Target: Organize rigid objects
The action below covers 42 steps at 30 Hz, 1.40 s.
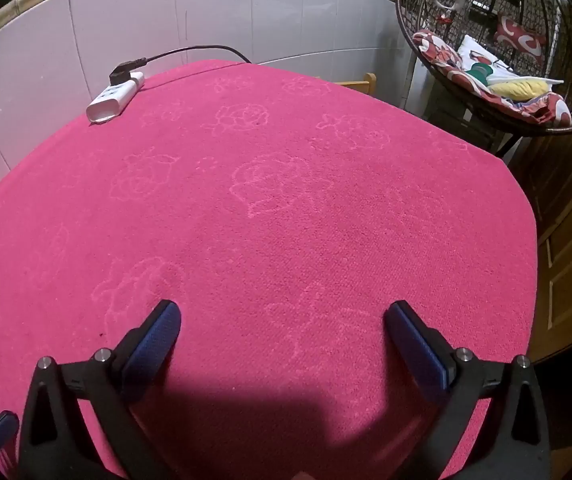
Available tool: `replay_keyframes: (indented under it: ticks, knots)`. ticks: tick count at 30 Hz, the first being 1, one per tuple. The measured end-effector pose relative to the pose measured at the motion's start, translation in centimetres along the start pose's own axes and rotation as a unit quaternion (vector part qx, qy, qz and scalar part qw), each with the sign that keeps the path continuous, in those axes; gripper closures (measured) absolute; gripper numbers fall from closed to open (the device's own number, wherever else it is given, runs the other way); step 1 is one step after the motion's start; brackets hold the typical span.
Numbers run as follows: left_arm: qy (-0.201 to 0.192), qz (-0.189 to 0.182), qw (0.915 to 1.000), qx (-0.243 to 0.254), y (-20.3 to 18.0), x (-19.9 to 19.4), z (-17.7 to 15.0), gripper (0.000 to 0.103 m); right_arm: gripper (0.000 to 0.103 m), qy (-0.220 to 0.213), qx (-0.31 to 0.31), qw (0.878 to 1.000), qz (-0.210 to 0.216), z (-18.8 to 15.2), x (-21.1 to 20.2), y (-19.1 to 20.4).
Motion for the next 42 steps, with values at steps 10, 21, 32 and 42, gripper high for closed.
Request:
replay_keyframes:
  ticks: [10, 21, 32, 42]
  knots:
    - [0.001, 0.000, 1.0000, 0.000, 0.00, 0.00, 0.00, 0.001, 0.000, 0.001, -0.001, 1.000, -0.001, -0.09, -0.09, 0.04]
    - [0.001, 0.000, 1.0000, 0.000, 0.00, 0.00, 0.00, 0.001, 0.000, 0.002, -0.001, 1.000, -0.001, -0.03, 0.00, 0.07]
    - [0.001, 0.000, 1.0000, 0.000, 0.11, -0.01, -0.07, 0.000, 0.000, 0.002, -0.001, 1.000, -0.001, 0.00, 0.05, 0.16]
    - [0.000, 0.000, 1.0000, 0.000, 0.02, -0.02, 0.03, 0.000, 0.000, 0.002, -0.001, 1.000, -0.001, 0.01, 0.02, 0.13]
Point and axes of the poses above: each gripper's, at about its wrist camera, not at the fingertips, and x roughly the way its jaws point, y to its left, z to its top, the point moved 4 cm from there along x, roughly the way its jaws point
